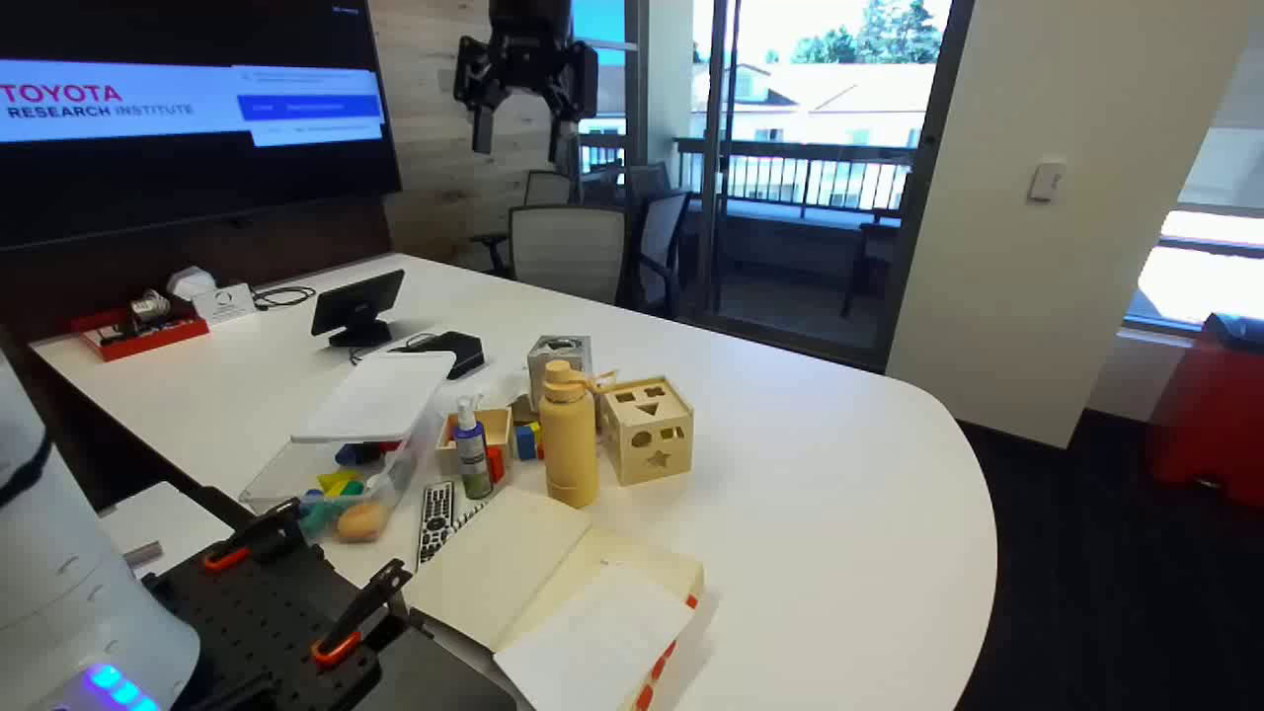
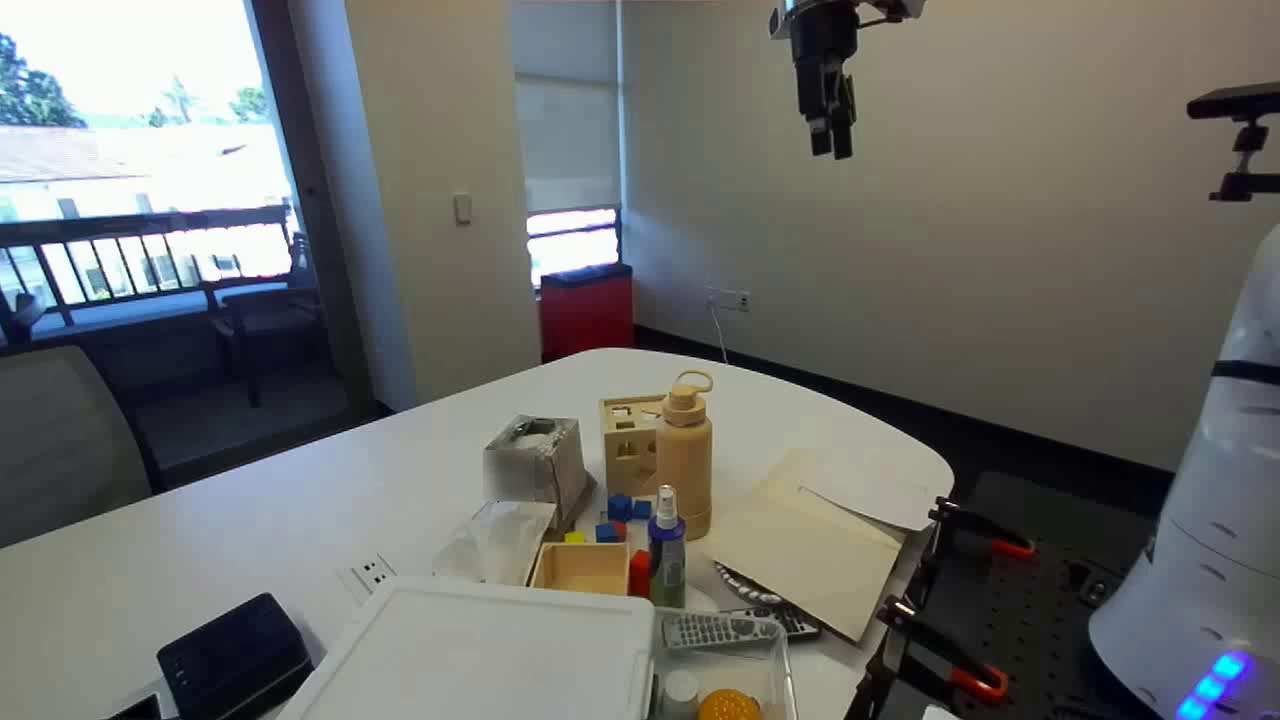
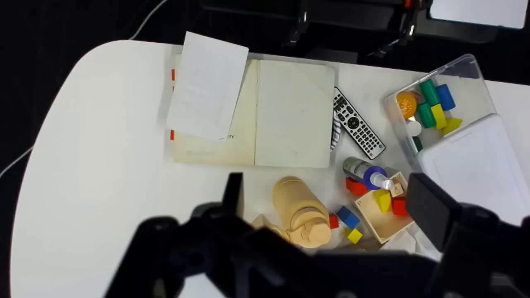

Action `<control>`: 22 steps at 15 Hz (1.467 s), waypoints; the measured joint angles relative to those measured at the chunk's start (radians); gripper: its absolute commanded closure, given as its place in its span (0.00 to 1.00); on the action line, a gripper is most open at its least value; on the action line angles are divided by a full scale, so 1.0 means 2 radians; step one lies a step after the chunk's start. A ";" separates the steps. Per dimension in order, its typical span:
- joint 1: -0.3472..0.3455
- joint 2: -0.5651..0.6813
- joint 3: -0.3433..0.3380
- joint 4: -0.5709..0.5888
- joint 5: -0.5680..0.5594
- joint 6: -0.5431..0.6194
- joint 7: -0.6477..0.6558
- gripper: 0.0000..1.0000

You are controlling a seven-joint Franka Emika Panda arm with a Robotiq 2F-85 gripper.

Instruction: Put one blue block inside the wooden toy box.

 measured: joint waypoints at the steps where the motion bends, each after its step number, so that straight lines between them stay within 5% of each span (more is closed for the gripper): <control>1: 0.000 0.000 0.000 0.000 0.000 0.000 0.000 0.00; 6: -0.001 -0.002 0.005 -0.013 0.019 0.013 0.018 0.00; 10: 0.000 -0.013 0.030 -0.087 0.088 0.076 0.098 0.00; 17: 0.036 -0.014 0.128 -0.265 0.187 0.326 0.263 0.00; 22: 0.074 0.045 0.188 -0.324 0.182 0.550 0.357 0.00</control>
